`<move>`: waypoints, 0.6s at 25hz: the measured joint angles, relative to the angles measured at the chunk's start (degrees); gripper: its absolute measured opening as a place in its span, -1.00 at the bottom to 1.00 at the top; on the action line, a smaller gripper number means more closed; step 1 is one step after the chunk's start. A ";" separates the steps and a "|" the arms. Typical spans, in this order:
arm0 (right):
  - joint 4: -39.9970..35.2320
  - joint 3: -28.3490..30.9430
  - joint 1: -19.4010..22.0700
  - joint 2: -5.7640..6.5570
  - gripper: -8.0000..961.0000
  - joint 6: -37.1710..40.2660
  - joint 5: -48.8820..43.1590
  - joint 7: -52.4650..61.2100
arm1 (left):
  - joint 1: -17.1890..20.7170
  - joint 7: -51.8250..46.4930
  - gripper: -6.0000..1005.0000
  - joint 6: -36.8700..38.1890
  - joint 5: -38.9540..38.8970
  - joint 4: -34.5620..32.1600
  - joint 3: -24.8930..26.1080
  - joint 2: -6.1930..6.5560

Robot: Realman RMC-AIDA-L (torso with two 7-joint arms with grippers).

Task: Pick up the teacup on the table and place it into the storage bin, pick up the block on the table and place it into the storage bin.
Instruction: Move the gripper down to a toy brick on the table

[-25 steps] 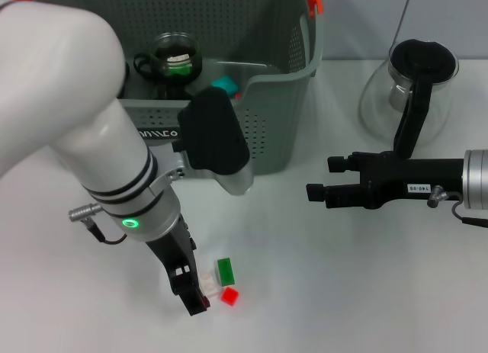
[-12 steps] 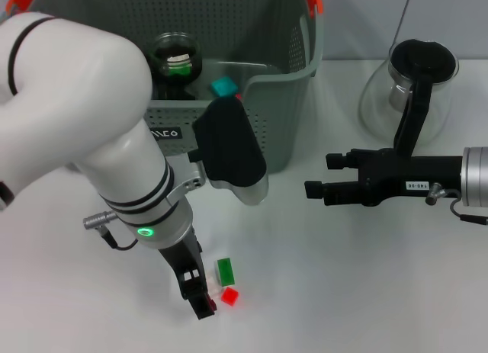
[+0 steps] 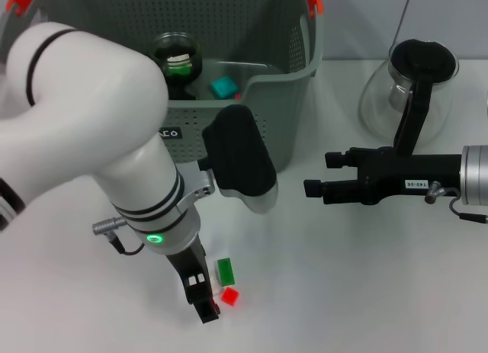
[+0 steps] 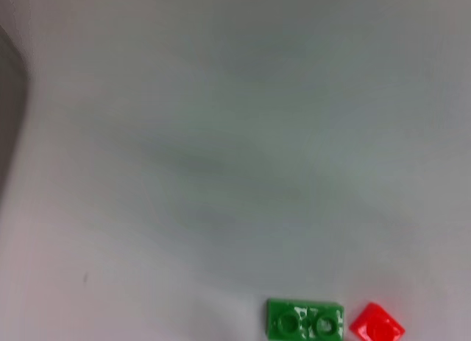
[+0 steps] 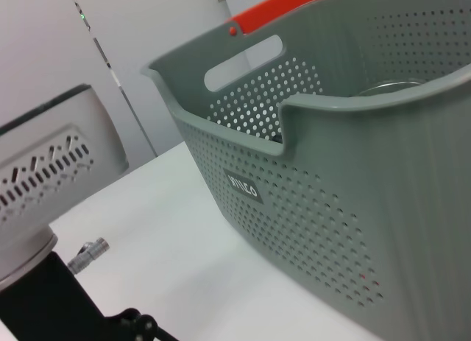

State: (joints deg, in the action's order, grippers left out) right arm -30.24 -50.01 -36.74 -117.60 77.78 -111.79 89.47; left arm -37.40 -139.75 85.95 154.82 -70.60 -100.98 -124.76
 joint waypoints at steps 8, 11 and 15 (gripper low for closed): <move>0.01 0.00 -0.01 0.00 0.91 0.00 0.00 0.00 | -0.82 -1.09 0.82 -0.98 1.01 0.74 -2.09 -0.05; 0.01 0.00 0.00 0.00 0.91 0.00 0.00 0.00 | -0.94 -1.10 0.58 -1.05 1.01 0.80 -2.58 -0.05; 0.01 0.05 -0.01 0.00 0.91 0.00 0.00 0.00 | -1.00 -1.12 0.35 -1.06 0.83 0.82 -2.66 -0.05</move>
State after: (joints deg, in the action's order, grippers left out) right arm -30.23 -49.96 -36.74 -117.60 77.79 -111.79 89.47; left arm -38.39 -140.87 84.89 155.65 -69.78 -103.65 -124.81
